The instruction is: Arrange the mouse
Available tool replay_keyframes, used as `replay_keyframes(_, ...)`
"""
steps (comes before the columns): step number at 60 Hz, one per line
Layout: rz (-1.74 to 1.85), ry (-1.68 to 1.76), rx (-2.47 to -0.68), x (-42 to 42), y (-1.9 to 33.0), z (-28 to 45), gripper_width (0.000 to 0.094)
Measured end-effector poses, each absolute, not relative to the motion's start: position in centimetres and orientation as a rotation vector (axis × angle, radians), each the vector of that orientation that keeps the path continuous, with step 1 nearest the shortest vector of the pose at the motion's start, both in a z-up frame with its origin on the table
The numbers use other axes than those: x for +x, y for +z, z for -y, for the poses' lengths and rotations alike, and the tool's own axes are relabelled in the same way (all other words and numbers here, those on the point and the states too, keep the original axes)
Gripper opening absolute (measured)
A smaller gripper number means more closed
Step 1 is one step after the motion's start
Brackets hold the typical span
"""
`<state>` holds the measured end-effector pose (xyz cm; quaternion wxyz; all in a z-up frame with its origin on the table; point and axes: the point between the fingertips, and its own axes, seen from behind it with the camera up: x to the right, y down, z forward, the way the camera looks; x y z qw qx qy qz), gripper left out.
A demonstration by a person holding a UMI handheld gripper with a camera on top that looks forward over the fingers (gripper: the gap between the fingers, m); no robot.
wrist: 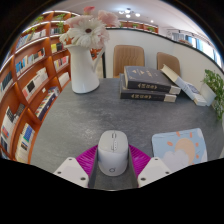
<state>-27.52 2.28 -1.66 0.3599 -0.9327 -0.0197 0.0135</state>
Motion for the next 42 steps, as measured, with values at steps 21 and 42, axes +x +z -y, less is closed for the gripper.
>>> replay_keyframes(21, 0.139, 0.080, -2.373, -27.6, -1.5, -2.0, 0.0356)
replay_keyframes(42, 0.206, 0.116, -2.022, -23.4, 24.0, -3.0, 0.0357)
